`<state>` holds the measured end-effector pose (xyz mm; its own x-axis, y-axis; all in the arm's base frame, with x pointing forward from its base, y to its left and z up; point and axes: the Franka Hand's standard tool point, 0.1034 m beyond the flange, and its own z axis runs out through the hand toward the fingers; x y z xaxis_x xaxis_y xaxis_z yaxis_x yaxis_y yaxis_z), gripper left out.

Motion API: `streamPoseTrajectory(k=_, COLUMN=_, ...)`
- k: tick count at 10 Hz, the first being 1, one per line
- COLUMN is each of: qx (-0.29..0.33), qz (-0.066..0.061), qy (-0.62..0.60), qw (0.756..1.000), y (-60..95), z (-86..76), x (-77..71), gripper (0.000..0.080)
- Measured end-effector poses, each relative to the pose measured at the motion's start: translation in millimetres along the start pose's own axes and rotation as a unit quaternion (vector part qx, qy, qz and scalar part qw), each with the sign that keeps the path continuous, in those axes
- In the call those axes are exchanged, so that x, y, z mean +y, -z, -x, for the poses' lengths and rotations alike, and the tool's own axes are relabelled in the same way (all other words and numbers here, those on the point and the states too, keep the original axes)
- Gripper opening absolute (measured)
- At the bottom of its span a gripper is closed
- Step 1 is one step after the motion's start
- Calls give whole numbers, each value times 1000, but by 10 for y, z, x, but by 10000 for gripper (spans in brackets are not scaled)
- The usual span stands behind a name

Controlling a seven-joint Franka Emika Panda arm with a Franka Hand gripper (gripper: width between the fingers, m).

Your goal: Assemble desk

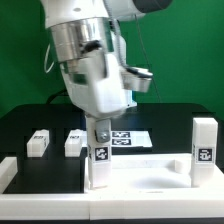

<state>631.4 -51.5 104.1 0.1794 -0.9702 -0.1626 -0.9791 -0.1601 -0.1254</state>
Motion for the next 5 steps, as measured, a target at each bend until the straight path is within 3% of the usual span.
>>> streamPoseTrajectory(k=3, qx=1, qz=5, qy=68, qw=998, y=-2, z=0, x=9, gripper=295)
streamPoseTrajectory(k=5, qx=4, qz=25, qy=249, qw=968, y=-15, z=38, x=34, gripper=300)
